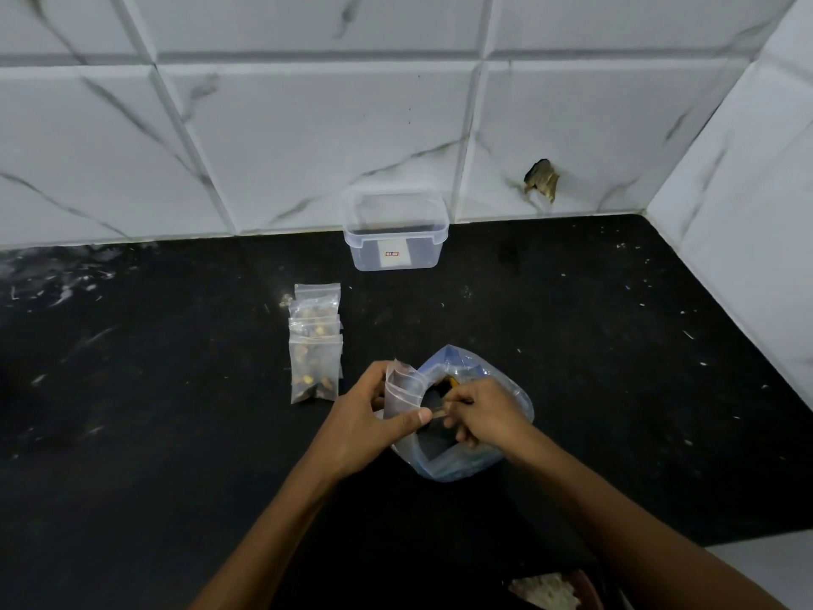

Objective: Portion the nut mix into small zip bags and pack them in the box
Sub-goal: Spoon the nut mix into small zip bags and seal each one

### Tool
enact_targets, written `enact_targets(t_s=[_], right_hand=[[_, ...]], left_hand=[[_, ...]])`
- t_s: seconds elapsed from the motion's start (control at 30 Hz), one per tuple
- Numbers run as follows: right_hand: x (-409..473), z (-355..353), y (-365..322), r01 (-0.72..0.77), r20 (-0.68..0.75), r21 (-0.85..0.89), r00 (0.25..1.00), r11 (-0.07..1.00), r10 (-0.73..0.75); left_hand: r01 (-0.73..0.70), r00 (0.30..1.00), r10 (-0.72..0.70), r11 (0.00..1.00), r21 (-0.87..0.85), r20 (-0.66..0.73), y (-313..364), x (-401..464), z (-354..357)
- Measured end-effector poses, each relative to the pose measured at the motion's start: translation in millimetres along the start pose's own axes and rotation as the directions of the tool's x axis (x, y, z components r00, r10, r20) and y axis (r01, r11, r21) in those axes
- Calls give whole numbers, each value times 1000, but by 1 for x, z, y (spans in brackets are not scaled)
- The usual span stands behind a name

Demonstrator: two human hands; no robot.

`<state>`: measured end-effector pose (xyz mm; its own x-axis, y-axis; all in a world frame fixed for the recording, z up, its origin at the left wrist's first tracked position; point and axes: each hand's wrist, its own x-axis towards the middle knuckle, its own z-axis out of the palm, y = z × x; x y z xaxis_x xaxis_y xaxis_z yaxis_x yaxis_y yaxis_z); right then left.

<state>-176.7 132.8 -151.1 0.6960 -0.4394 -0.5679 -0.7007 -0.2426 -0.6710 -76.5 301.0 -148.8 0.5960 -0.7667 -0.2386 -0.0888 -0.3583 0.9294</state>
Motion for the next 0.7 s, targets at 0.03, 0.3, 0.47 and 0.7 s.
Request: enact_targets(t_s=[0.03,0.3,0.47,0.7], right_hand=[[0,-1,0,-8,0,36,1000,999,8],[-14,-28,0,-49,-90,240,993,969,73],[-31,-52,-1,-42,-70,326,995,944,68],[-62,-90,-22,89,-115,336,992,938,-53]], left_hand=[[1,1000,-1,1000,3,-2,1,0,0],[19,1000,-19,1000,-20,-15,7,-2,-6],[6,1000,-7,999,-32,-26,10,-3,-5],[-71,994,77,994,79,-80,21,-5,-2]])
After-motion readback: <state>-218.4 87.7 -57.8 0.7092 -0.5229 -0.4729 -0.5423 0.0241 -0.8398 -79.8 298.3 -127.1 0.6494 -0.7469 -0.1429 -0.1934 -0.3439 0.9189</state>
